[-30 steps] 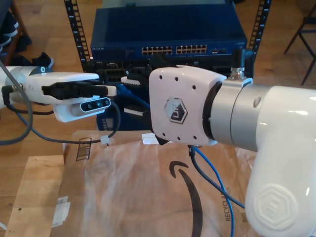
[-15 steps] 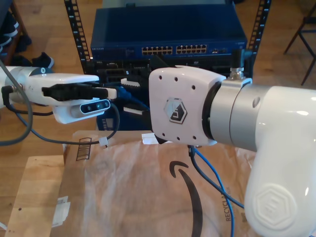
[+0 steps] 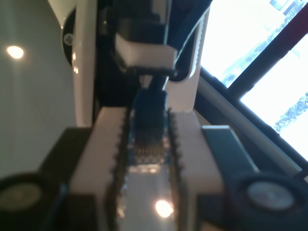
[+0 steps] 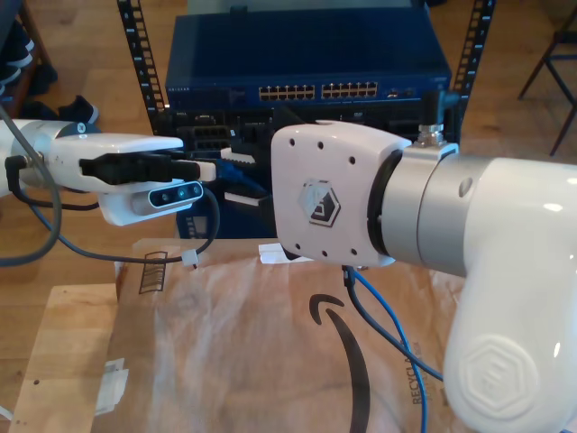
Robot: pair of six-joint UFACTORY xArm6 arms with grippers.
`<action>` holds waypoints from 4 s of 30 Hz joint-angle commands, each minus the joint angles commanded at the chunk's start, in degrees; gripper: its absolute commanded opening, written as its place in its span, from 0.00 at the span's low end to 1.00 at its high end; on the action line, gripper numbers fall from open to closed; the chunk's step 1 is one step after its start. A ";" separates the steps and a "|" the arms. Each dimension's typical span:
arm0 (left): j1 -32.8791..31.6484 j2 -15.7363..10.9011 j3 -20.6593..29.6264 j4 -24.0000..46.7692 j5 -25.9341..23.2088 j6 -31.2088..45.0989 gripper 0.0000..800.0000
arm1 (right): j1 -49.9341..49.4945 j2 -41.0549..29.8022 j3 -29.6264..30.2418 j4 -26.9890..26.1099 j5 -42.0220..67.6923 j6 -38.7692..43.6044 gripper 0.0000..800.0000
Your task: Grab the cable and plug it in
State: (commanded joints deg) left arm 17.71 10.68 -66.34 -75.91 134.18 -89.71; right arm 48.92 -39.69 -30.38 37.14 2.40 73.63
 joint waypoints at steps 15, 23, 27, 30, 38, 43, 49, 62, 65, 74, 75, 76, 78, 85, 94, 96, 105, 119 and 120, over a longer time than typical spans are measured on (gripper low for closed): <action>-0.09 -0.09 0.35 0.00 0.18 -0.18 0.46 | -0.09 0.00 0.18 0.00 -2.73 0.09 0.06; 0.97 -0.79 -0.35 -0.09 -2.81 -0.18 1.00 | -0.09 1.32 0.18 0.09 -2.81 0.09 0.00; 4.75 -3.78 -0.18 0.18 -11.69 0.00 1.00 | -0.79 4.66 -0.35 0.09 -6.68 0.09 0.00; 5.80 -4.75 -0.26 4.13 -12.31 0.00 1.00 | -2.20 6.51 -0.18 0.00 -10.37 0.09 0.00; 10.11 -13.71 -0.26 31.03 -18.29 0.35 1.00 | -7.74 9.05 5.01 0.00 -22.24 0.00 0.00; 14.95 -18.46 0.26 44.13 -18.29 8.70 1.00 | -7.82 10.37 10.20 0.00 -34.29 -0.26 0.00; 24.00 -20.48 4.75 55.21 -18.90 21.80 1.00 | -7.82 16.70 15.91 0.18 -51.43 -0.79 0.01; 47.74 -34.64 24.44 72.97 -24.09 55.03 1.00 | -6.59 30.24 11.34 17.05 -71.21 -13.10 0.00; 55.47 -34.73 26.90 75.69 -27.52 61.80 1.00 | -6.07 32.35 9.32 21.98 -73.23 -16.00 0.00; 68.13 -36.92 39.30 80.44 -39.91 73.32 1.00 | -5.45 38.95 3.69 28.31 -77.89 -16.97 0.00; 68.22 -37.54 40.44 80.44 -41.14 73.41 1.00 | -5.45 39.65 3.08 28.84 -77.89 -16.97 0.00; 68.31 -37.98 41.76 80.44 -41.93 73.58 1.00 | -5.45 40.09 2.90 28.84 -77.89 -16.97 0.00; 68.40 -38.33 44.48 80.62 -44.22 73.49 1.00 | -5.36 40.35 2.73 29.01 -77.89 -16.97 0.00; 71.21 -40.62 49.67 81.76 -51.87 76.57 1.00 | -5.45 41.85 2.11 29.36 -77.89 -16.97 0.00; 80.97 -39.82 57.05 81.85 -67.60 86.15 1.00 | -5.36 42.73 1.41 30.59 -77.89 -16.88 0.00; 81.14 -38.24 59.78 81.58 -72.79 86.15 1.00 | -5.45 42.99 1.05 30.68 -77.80 -16.88 0.00; 81.32 -37.71 59.60 81.49 -73.41 86.15 1.00 | -5.19 44.22 -3.16 31.82 -77.80 -17.23 0.00; 81.32 -37.71 59.60 81.49 -73.58 86.15 1.00 | 2.02 48.79 -14.59 31.38 -74.11 -25.32 0.00; 81.32 -37.71 59.60 81.49 -73.41 86.15 1.00 | 3.25 49.58 -15.82 31.56 -74.11 -25.85 0.00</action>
State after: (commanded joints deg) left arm 99.03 -27.03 -6.74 5.58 60.77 -3.56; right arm 52.18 9.89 -46.21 68.70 -71.71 47.78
